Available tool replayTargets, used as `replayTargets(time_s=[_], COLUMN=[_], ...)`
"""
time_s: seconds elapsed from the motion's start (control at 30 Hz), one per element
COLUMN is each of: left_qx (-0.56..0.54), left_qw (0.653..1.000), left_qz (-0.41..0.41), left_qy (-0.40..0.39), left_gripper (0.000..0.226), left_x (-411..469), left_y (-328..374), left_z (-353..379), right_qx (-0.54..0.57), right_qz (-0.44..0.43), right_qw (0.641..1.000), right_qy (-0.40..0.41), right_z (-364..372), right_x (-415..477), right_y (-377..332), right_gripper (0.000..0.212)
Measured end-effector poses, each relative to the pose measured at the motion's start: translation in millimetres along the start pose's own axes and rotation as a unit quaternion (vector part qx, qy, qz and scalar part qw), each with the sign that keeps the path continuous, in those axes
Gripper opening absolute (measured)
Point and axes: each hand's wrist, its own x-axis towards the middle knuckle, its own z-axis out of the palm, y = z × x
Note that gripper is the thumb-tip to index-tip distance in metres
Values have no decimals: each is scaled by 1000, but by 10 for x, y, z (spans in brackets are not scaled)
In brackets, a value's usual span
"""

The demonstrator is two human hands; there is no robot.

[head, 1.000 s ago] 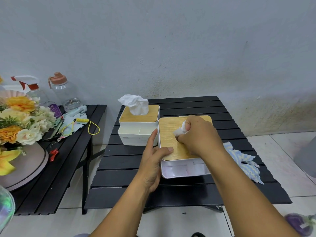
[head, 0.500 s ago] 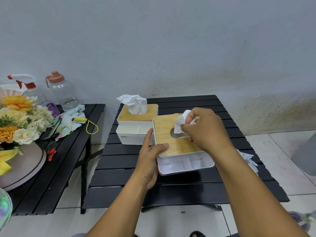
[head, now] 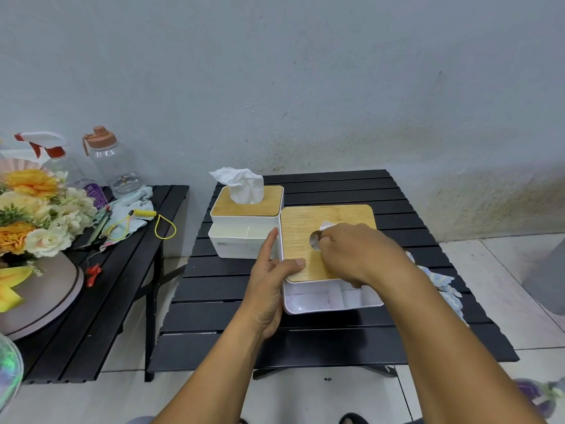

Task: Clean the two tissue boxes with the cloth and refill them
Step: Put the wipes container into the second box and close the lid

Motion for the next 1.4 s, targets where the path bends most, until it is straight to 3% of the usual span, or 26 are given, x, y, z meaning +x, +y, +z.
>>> replayTargets(time_s=[0.13, 0.27, 0.53, 0.7, 1.03, 1.17, 1.4], left_qx=[4, 8, 4, -7, -19, -27, -31], left_qw=[1000, 1000, 1000, 1000, 1000, 1000, 999], left_qz=[5, 10, 10, 9, 4, -4, -12], left_qy=[-5, -6, -2, 1, 10, 7, 7], left_gripper=[98, 97, 97, 97, 90, 95, 95], left_x=[3, 4, 22, 29, 52, 48, 32], left_y=[0, 0, 0, 6, -4, -9, -26], left_z=[5, 2, -20, -17, -33, -25, -28], right_qx=[-6, -20, 70, 123, 175, 215, 124], right_qz=[-9, -12, 4, -12, -29, -28, -23], right_qw=[1000, 999, 997, 991, 968, 963, 989], right_qy=[4, -22, -18, 55, 178, 160, 75], right_z=[-35, -14, -46, 20, -6, 3, 33], right_x=[-61, -34, -35, 40, 13, 72, 86], right_y=[-36, -41, -39, 14, 11, 73, 57], right_gripper=[46, 36, 33, 37, 24, 21, 23])
